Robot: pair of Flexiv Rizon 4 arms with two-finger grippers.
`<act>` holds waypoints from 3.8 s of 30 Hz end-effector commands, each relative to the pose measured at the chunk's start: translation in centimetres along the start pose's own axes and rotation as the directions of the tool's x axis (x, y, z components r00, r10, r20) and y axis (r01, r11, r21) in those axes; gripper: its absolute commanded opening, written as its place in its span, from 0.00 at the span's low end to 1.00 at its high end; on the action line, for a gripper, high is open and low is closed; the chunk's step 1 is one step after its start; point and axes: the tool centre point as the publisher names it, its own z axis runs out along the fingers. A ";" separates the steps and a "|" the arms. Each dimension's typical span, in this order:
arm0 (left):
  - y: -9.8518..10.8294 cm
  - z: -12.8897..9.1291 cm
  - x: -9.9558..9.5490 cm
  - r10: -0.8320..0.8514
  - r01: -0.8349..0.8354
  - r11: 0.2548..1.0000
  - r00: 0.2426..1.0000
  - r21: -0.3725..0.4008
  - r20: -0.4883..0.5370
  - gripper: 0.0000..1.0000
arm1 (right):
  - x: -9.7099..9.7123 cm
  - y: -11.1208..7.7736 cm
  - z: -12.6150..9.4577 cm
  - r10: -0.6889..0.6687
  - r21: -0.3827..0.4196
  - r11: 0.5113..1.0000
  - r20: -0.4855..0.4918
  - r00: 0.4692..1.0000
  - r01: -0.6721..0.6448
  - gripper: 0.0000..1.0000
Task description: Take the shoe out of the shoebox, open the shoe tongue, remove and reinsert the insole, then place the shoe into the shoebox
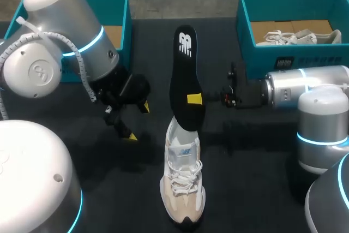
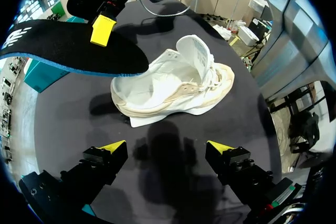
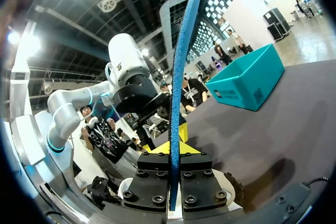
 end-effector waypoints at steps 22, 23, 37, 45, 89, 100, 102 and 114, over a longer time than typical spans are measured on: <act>0.0 0.2 0.1 -0.003 0.003 1.000 1.000 -0.002 0.001 1.00 | 0.0 -0.2 0.2 -0.005 0.002 1.000 0.004 1.000 0.005 0.00; 0.0 0.3 0.2 -0.010 0.010 1.000 1.000 -0.002 0.003 1.00 | 0.0 -0.3 0.3 -0.012 -0.001 1.000 0.001 1.000 0.012 0.00; 0.5 1.9 2.1 -0.049 0.049 0.999 0.999 0.007 -0.001 1.00 | 0.4 -1.2 1.0 -0.085 0.019 0.996 0.016 0.996 0.085 0.00; 0.3 2.6 2.1 -0.065 0.065 0.998 0.998 -0.002 0.011 1.00 | -0.1 -1.6 0.7 -0.098 0.017 0.995 0.016 0.995 0.098 0.00; 0.0 2.8 1.8 -0.070 0.071 0.997 0.997 -0.007 0.018 1.00 | -1.5 -3.6 -0.5 -0.088 0.015 0.996 0.031 0.996 0.087 0.00; 0.0 2.8 1.8 -0.070 0.071 0.997 0.997 -0.007 0.018 1.00 | -1.4 -4.2 -0.3 -0.079 0.007 0.997 0.031 0.996 0.079 0.00; 0.0 2.8 1.8 -0.070 0.071 0.997 0.997 -0.007 0.018 1.00 | -1.4 -4.3 -0.2 -0.080 0.006 0.997 0.033 0.996 0.080 0.00; 0.0 2.8 1.8 -0.070 0.071 0.997 0.997 -0.007 0.018 1.00 | -1.2 -4.8 -0.1 -0.074 -0.005 0.997 0.042 0.996 0.074 0.00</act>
